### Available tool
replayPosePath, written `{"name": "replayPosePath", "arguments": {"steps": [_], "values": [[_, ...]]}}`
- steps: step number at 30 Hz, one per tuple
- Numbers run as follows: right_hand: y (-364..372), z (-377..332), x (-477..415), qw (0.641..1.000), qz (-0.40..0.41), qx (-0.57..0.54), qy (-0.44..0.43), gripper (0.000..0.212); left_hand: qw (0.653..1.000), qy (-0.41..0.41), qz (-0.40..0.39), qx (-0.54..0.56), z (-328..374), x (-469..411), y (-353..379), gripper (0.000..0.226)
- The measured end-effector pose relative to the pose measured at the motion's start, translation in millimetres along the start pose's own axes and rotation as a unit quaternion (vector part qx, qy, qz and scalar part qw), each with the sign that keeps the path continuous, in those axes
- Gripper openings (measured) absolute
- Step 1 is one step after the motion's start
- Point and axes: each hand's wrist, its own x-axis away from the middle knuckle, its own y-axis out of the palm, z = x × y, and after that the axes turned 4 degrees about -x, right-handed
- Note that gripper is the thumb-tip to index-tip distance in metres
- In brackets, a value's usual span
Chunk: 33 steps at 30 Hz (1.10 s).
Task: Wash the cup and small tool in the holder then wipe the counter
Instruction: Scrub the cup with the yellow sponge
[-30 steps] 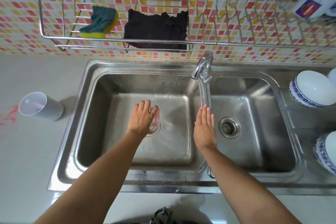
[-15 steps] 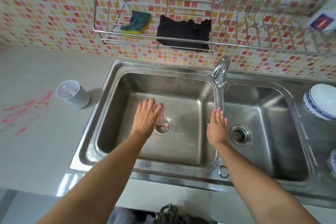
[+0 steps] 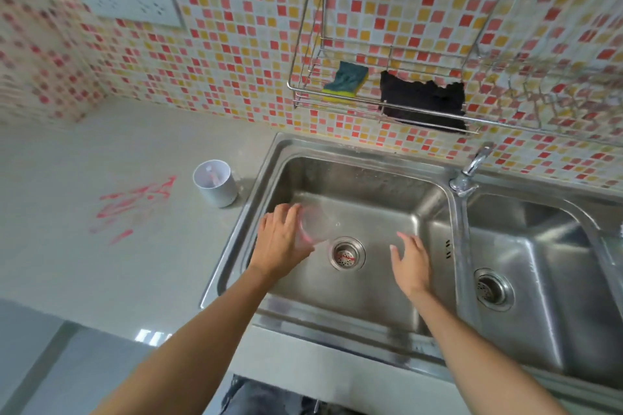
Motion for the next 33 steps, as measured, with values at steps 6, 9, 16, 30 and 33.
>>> {"name": "replayPosePath", "arguments": {"steps": [6, 9, 16, 30, 33], "values": [[-30.2, -165.4, -7.5, 0.952, 0.179, -0.18, -0.173, 0.023, 0.997, 0.04, 0.027, 0.066, -27.2, -8.5, -38.8, 0.081], [-63.0, -245.5, -33.8, 0.905, 0.261, -0.187, -0.279, 0.022, 0.993, 0.061, 0.049, 0.083, -33.5, -22.1, -59.5, 0.079], [-92.9, -330.9, -144.4, 0.99, 0.117, 0.047, -0.064, 0.026, 0.984, 0.099, 0.076, 0.13, -38.4, -59.0, -100.9, 0.079], [-111.8, -330.3, -112.5, 0.968, 0.123, -0.207, -0.067, 0.049, 0.972, 0.141, 0.048, 0.18, -69.3, -64.1, -116.4, 0.078], [-114.2, -312.9, -66.1, 0.954, 0.097, -0.266, -0.098, 0.044, 0.968, 0.156, 0.033, 0.194, -67.0, -65.0, -112.8, 0.081]]}}
